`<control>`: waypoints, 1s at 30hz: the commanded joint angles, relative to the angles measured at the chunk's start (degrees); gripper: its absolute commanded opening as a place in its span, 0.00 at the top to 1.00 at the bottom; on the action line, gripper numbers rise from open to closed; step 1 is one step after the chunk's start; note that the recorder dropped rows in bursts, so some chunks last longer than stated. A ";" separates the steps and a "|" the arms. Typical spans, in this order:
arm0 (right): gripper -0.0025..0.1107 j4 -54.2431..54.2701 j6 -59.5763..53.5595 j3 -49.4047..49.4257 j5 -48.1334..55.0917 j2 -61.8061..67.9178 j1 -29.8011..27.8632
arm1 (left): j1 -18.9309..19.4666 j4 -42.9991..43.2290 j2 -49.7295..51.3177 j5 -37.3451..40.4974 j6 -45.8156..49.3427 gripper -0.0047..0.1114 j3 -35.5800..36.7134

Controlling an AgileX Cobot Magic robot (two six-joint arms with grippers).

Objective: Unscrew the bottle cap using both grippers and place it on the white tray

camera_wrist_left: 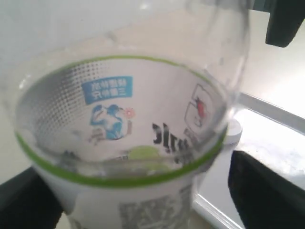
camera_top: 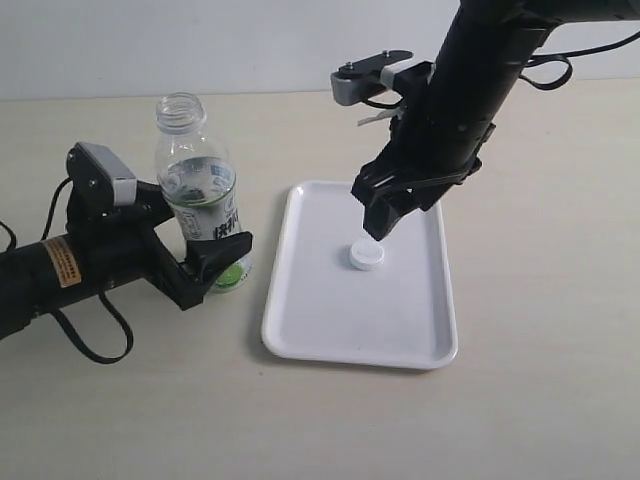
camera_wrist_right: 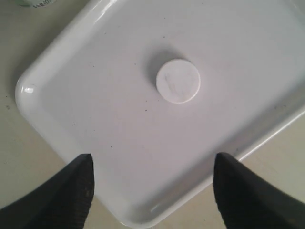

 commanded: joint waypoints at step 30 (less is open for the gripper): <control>0.98 9.58 -1.33 50.12 -50.43 -57.05 -0.17 | 6.00 -9.89 -50.04 18.29 -14.51 0.96 24.08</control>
